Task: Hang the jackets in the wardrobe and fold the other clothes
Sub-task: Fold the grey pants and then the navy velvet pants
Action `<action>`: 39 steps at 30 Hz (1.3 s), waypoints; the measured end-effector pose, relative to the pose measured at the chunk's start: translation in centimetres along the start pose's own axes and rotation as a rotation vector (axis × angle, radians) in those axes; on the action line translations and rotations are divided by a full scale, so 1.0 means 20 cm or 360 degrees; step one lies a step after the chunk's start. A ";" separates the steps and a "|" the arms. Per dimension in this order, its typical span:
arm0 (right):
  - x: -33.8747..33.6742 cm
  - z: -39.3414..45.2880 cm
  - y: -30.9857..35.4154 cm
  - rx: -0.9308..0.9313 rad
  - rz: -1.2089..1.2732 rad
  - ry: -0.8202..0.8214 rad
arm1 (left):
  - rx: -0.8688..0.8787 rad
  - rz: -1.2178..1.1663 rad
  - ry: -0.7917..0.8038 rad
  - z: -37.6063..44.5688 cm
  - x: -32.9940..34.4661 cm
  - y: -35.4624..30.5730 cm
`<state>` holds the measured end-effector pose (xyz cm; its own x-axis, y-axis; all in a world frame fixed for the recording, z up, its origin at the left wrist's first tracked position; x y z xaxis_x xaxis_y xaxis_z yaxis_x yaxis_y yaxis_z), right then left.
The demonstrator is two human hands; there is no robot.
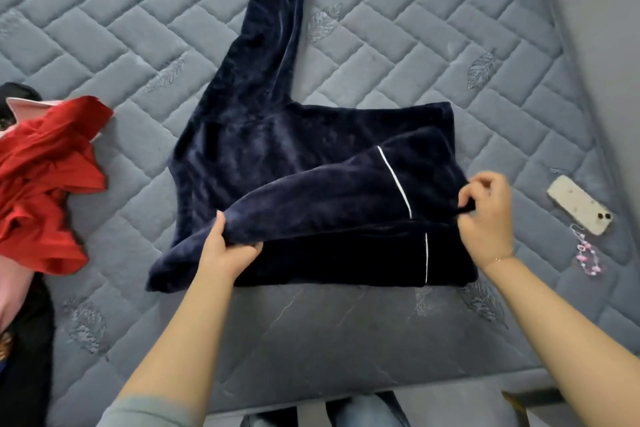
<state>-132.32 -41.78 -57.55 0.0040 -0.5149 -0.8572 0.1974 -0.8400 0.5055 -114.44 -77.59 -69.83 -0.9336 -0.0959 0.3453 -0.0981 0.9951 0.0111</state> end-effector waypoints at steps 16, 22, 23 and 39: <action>0.47 -0.03 -0.37 0.1150 0.0299 0.0470 | 0.0398 0.0134 -0.0024 0.04 -0.14 -0.03; 0.25 -0.16 -0.35 0.0929 0.0638 0.0280 | 0.0631 0.0305 -0.0113 0.04 -0.06 -0.23; 0.27 -0.25 -0.38 0.0978 0.0629 0.0339 | 0.0620 0.0355 -0.0194 0.06 -0.09 -0.23; 0.39 -0.27 -0.44 0.0374 -0.0276 0.0496 | 0.2079 0.3520 -0.0017 -0.02 0.37 0.33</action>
<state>-128.62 -37.54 -69.27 0.2937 -0.3165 -0.9020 -0.0075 -0.9443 0.3289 -121.84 -71.71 -66.90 0.0166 0.4766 -0.8789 0.4290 -0.7974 -0.4243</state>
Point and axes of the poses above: each hand's wrist, its own z-axis towards the middle knuckle, its own x-axis out of the palm, y = z × x, the point moved 7 cm from there along z, towards the middle knuckle, and after that the axes turned 4 degrees about -z, right-handed, at the moved point
